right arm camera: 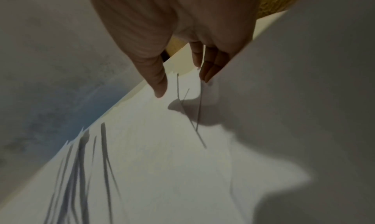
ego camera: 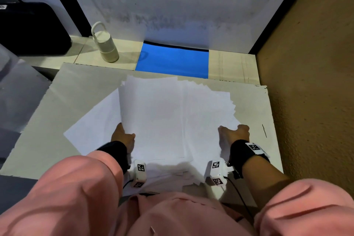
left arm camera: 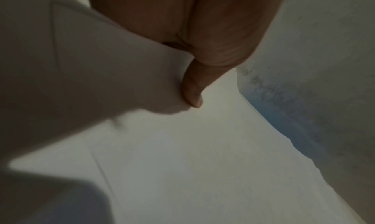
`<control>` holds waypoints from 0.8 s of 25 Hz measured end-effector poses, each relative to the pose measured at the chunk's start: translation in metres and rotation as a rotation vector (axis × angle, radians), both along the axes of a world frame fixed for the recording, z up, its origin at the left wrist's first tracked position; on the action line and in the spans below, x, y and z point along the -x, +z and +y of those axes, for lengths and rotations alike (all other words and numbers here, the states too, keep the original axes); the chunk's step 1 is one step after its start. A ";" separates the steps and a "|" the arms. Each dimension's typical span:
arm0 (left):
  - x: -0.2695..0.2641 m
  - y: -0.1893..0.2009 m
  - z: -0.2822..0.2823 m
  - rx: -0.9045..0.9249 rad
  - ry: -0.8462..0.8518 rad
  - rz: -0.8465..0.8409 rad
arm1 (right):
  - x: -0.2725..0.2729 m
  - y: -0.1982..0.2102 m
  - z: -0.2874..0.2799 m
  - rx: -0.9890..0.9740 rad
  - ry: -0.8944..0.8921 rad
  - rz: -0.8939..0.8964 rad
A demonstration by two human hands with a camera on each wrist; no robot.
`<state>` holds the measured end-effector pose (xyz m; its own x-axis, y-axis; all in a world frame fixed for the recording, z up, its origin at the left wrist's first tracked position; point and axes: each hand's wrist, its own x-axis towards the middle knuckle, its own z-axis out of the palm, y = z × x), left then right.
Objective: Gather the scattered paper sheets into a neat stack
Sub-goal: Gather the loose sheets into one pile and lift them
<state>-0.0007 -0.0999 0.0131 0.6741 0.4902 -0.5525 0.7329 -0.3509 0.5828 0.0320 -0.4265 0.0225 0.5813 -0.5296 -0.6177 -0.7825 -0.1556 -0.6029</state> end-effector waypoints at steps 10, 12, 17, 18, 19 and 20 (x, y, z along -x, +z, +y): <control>0.001 -0.011 -0.020 0.089 -0.030 -0.011 | 0.002 0.007 0.013 -0.065 0.115 -0.041; 0.002 -0.009 -0.024 0.092 -0.025 -0.024 | 0.001 0.014 0.006 0.033 0.119 -0.092; 0.001 -0.006 -0.026 0.072 -0.042 0.002 | -0.006 0.035 -0.022 0.242 0.115 -0.254; 0.001 -0.005 -0.027 0.071 -0.043 0.008 | -0.008 0.043 -0.028 0.300 0.120 -0.249; 0.001 -0.005 -0.027 0.070 -0.042 0.009 | -0.010 0.053 -0.032 0.369 0.127 -0.249; 0.001 -0.005 -0.027 0.065 -0.043 0.012 | -0.011 0.064 -0.035 0.441 0.145 -0.264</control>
<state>-0.0017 -0.1270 0.0082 0.6869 0.4239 -0.5903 0.7251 -0.3443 0.5965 0.0434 -0.4617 0.0861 0.7733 -0.6088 -0.1772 -0.5644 -0.5337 -0.6297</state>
